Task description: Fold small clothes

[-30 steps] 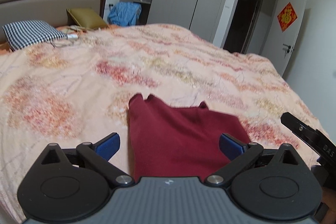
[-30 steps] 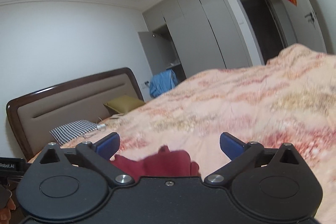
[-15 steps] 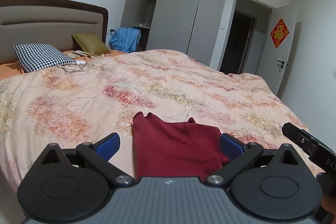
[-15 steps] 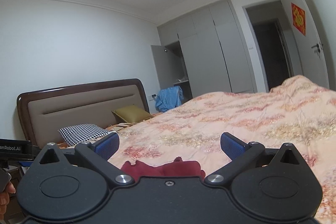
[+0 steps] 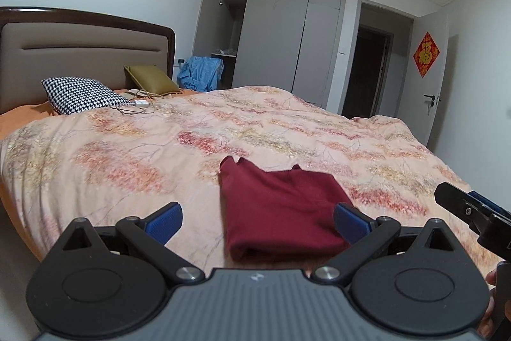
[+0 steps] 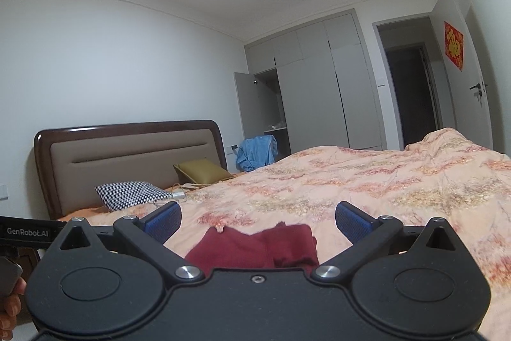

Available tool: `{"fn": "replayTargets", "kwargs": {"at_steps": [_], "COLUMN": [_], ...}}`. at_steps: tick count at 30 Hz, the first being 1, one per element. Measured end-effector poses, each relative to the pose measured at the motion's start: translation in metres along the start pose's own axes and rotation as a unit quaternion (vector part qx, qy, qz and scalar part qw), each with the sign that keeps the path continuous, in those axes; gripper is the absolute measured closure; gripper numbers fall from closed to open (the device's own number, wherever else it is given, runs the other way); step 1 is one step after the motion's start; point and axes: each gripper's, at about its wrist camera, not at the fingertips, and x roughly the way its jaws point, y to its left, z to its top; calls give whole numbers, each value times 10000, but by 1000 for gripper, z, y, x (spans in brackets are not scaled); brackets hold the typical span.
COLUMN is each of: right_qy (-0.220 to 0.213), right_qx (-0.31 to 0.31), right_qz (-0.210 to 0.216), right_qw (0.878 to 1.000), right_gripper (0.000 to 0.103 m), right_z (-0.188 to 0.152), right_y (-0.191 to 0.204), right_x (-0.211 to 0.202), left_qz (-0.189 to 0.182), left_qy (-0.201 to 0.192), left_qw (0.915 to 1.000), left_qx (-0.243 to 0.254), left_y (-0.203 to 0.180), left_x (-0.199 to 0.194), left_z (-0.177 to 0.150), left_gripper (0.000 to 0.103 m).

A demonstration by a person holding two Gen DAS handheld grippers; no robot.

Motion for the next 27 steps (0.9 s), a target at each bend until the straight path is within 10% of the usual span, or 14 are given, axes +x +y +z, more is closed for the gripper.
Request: {"fn": "replayTargets", "kwargs": {"at_steps": [27], "right_qy": [397], "right_qx": [68], "right_qz": [-645], "right_qw": [9971], "right_gripper": [0], "right_z": [-72], "right_y": [19], "right_x": [-39], "left_qz": [291], "left_qy": [54], "left_qw": [9995], "left_qx": [-84], "left_y": [18], "left_x": [-32], "left_z": [-83], "left_gripper": [0]}}
